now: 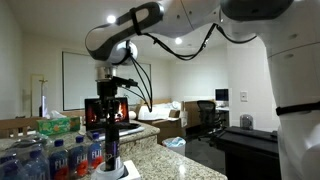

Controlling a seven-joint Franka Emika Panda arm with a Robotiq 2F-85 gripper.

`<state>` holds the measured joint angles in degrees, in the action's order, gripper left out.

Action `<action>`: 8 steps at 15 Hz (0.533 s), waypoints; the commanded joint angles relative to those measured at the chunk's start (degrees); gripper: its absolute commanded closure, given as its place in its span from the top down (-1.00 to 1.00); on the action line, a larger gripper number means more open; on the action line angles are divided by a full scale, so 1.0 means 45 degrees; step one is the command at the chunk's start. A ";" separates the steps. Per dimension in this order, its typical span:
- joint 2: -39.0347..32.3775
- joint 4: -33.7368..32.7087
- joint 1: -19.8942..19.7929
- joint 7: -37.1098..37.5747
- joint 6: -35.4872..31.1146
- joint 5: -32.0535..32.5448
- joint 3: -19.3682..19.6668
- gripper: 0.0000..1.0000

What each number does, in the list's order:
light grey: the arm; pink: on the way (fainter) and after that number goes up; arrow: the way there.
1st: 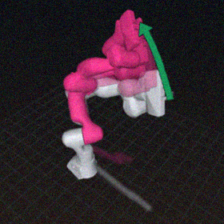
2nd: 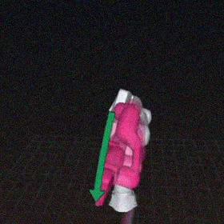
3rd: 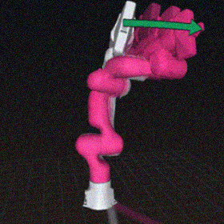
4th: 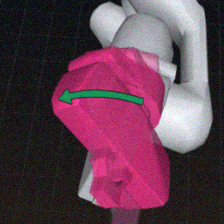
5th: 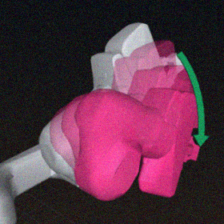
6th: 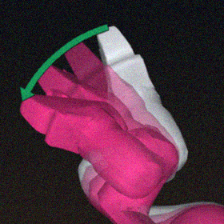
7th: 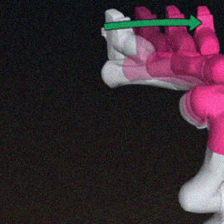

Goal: Pick up the marker, seal tape and remote and put them on the box

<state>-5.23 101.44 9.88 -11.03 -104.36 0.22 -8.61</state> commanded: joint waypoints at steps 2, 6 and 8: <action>-0.0100 -0.0052 -0.0123 -0.0570 -0.0094 -0.0201 -0.0063 -0.65; -0.0130 -0.0092 -0.0132 -0.0709 -0.0080 -0.0253 -0.0066 0.38; -0.0195 -0.0119 -0.0136 -0.0777 -0.0062 -0.0260 -0.0070 0.62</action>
<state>-5.58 101.33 9.89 -11.83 -104.36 0.20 -8.65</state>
